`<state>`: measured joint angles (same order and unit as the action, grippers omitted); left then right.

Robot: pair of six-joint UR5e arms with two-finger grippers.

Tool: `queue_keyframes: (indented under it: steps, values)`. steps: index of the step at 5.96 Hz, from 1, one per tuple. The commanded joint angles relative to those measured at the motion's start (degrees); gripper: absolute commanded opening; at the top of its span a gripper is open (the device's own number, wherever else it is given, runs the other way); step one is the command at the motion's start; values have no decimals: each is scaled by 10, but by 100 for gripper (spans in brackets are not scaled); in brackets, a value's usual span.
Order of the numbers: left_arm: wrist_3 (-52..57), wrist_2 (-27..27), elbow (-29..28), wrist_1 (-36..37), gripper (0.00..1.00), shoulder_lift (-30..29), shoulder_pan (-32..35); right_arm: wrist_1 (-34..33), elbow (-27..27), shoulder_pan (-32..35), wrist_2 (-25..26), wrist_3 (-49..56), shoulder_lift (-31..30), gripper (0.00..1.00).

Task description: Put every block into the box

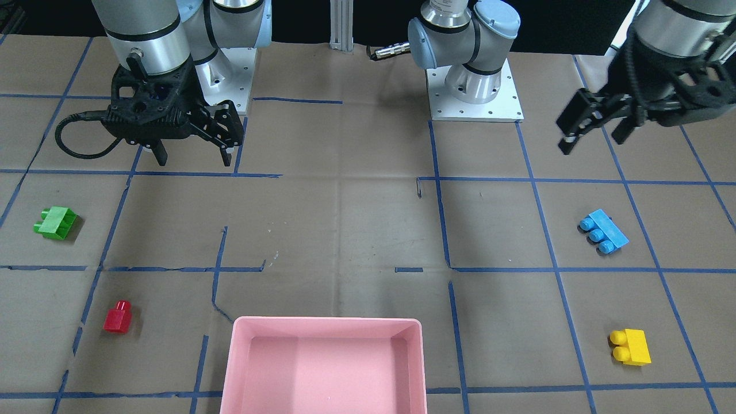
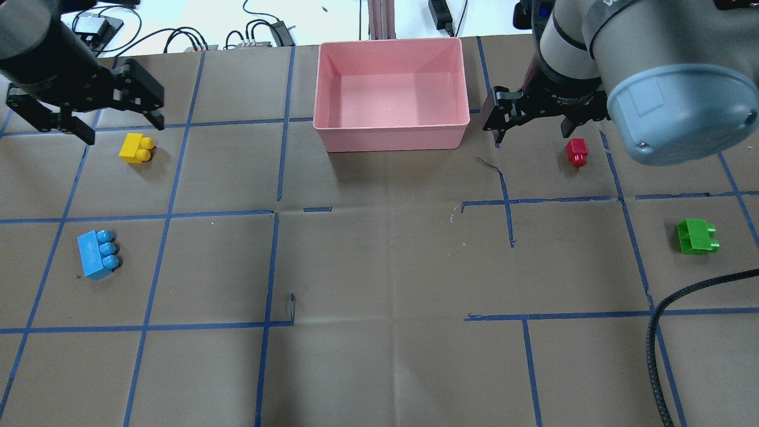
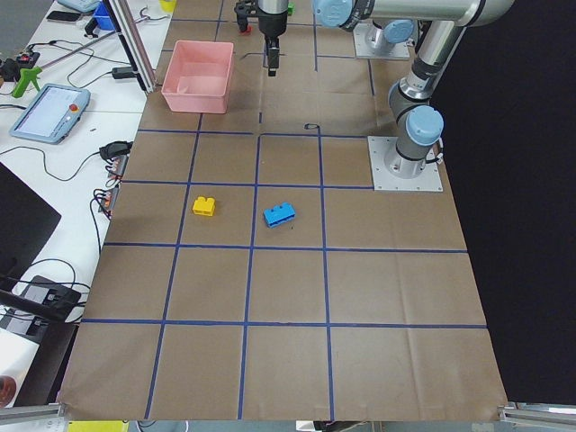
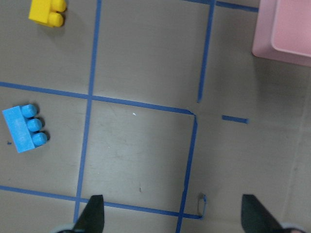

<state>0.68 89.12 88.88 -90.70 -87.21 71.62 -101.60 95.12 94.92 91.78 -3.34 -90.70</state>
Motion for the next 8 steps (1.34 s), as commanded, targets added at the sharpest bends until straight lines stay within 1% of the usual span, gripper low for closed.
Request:
queue_keyframes:
  steps: [1,2,3,4,5,6,7,8]
  values:
    - [18,3,10,0,100,-10,-142,1,1,0,3,0,0,100]
    - [69,2,17,9,100,-25,-179,1,2,0,3,0,1,100]
    - [76,4,9,23,100,-55,-199,6,3,-6,3,7,3,100]
    - [79,4,19,42,100,-75,-219,4,9,-23,9,36,3,100]
    - [80,5,22,57,100,-94,-221,-3,18,-85,9,145,-1,100]
    - [73,3,34,68,99,-121,-221,3,25,-174,-1,201,-1,100]
    - [72,3,73,133,99,-133,-221,0,28,-242,-39,251,3,100]
    - [71,4,133,211,99,-136,-220,-14,38,-278,-44,292,11,100]
